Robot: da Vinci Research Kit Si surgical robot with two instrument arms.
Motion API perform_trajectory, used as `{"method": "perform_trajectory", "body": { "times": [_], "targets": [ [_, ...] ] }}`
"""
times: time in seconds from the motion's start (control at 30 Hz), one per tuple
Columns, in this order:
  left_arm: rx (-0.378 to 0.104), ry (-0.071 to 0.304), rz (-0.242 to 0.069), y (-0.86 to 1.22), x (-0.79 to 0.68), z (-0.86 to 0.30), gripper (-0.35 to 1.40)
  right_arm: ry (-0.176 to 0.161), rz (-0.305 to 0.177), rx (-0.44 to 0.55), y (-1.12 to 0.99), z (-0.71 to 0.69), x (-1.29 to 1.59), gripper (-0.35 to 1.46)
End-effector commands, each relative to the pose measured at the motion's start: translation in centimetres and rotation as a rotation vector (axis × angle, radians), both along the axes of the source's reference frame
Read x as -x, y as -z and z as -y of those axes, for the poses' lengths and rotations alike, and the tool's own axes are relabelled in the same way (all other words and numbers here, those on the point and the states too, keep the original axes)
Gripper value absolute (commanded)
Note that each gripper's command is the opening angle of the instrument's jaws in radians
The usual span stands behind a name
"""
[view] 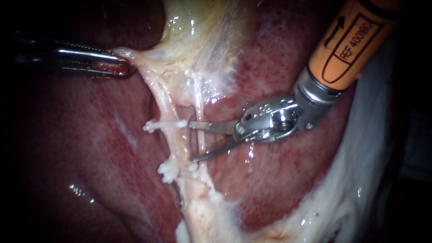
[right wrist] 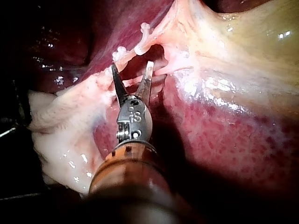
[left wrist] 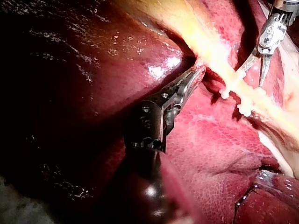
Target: Go to the cutting position left tube
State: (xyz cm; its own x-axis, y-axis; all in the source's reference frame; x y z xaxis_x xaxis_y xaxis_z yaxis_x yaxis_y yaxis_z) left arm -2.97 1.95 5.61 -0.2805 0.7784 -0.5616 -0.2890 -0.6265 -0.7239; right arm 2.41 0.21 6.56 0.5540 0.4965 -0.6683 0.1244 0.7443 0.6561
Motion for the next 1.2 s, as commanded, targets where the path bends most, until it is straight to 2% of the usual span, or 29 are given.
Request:
{"method": "perform_trajectory", "body": {
  "times": [0.03,0.2,0.33,0.43,0.67,0.97,1.2],
  "targets": [
    [0.000,0.000,0.000,0.00,0.00,0.00,-0.35,0.009,0.002,-0.018,-0.05,0.01,0.00,1.30],
    [0.000,0.000,0.000,0.00,0.00,0.00,-0.35,0.038,0.010,-0.078,-0.30,0.08,0.02,1.30],
    [0.000,0.000,0.000,0.00,0.00,0.00,-0.35,0.056,0.011,-0.104,-0.39,0.11,0.02,1.30],
    [0.000,0.000,0.000,0.00,0.00,0.00,-0.35,0.053,-0.016,-0.130,-0.39,0.11,-0.01,1.30],
    [0.000,0.000,0.000,0.00,0.00,0.00,-0.35,0.069,-0.072,-0.189,-0.35,0.12,-0.16,1.26],
    [0.000,0.000,0.000,0.00,0.01,0.00,-0.35,0.051,-0.083,-0.197,-0.32,0.13,-0.34,1.28],
    [0.000,0.000,0.000,0.00,0.01,0.00,-0.35,0.044,-0.087,-0.205,-0.32,0.12,-0.37,1.28]
  ]
}}
